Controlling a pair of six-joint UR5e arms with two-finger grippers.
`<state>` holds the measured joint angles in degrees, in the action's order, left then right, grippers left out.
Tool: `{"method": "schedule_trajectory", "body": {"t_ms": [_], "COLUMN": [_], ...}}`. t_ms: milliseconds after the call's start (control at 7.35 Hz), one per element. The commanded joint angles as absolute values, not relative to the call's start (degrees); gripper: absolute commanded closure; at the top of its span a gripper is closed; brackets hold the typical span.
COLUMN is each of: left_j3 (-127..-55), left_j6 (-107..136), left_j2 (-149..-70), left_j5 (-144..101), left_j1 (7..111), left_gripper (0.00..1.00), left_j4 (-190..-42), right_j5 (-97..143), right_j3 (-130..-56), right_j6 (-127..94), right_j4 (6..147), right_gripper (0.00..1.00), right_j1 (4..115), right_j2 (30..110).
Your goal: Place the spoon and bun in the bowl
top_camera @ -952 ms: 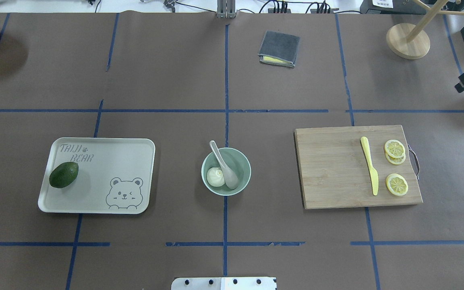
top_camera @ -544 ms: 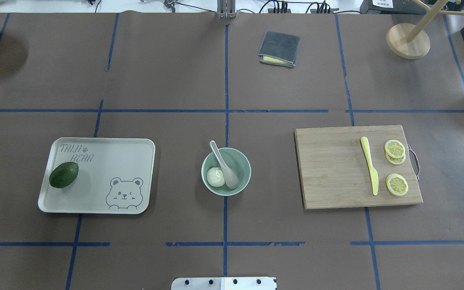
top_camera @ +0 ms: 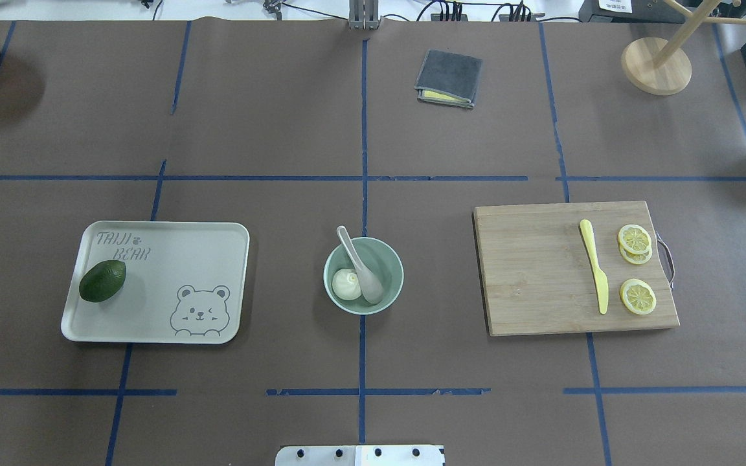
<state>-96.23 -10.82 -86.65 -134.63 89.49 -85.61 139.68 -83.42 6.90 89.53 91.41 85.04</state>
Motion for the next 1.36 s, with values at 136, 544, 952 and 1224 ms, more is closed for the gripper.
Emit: {"method": "schedule_trajectory", "body": {"t_ms": [136,544,952,1224], "left_j3": [-96.5,-96.59,-96.24,-96.07], "left_j6": [-9.67,-9.58,-9.4,-9.4], "left_j2": [-86.75,-86.75,-86.66,-86.66], "left_j5": [-134.47,-134.39,-134.38,-134.47], "left_j1": [89.47,89.47,89.47,89.47], "left_gripper": [0.0,0.0,0.0,0.0], "left_j4": [-85.61,-85.61,-85.61,-85.52], "right_j5": [139.76,136.41,136.41,136.49], "right_j3": [-86.72,-90.7,-90.7,-90.7], "right_j6": [0.58,-0.7,-0.88,-0.97], "right_j4": [88.86,88.86,88.86,88.86], "right_gripper": [0.0,0.0,0.0,0.0], "right_j1": [92.64,92.64,92.64,92.64], "right_j2": [89.19,91.85,91.5,91.23]}}
